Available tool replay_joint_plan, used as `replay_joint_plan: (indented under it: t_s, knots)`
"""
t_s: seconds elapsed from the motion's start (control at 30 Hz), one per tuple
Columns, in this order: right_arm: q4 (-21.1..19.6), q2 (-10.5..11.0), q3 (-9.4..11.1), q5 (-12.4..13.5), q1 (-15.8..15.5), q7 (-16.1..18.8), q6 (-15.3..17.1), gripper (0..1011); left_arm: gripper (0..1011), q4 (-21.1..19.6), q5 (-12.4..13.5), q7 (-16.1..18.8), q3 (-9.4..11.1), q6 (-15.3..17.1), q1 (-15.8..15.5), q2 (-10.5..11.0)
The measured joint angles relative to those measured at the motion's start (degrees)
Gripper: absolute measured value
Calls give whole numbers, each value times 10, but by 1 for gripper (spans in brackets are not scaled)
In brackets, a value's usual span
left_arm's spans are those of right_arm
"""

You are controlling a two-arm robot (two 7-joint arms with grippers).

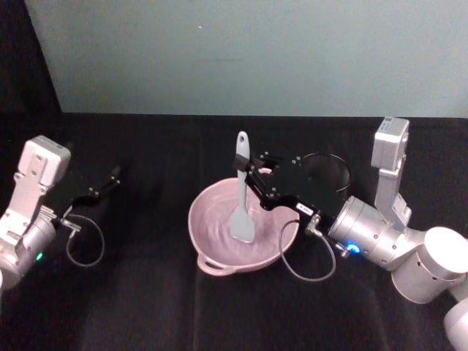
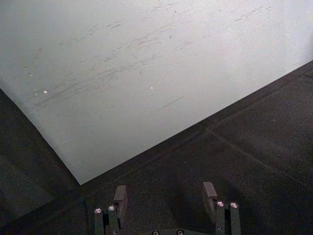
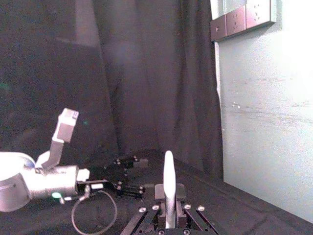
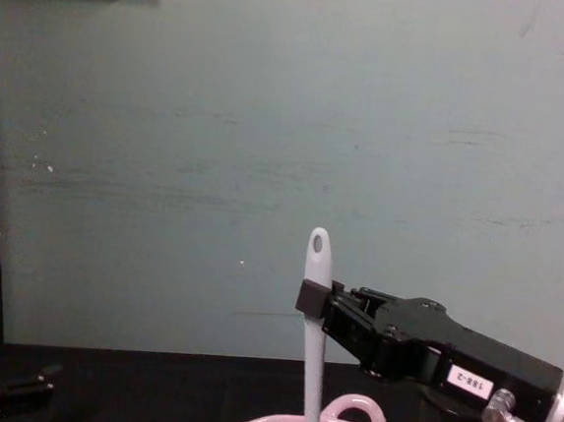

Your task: Use the one hand to pick up the spoon and stir the clear water in the bowl.

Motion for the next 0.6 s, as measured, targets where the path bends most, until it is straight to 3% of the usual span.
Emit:
replay_joint_plan:
  t_s: [0.37,0.6]
  knots:
    - [-30,8,4,36,0,-22,37,121,1011,0,0,0,0,0,0,0]
    - [-83,28,28,87,-6,-48,89,120,1011,0,0,0,0,0,0,0]
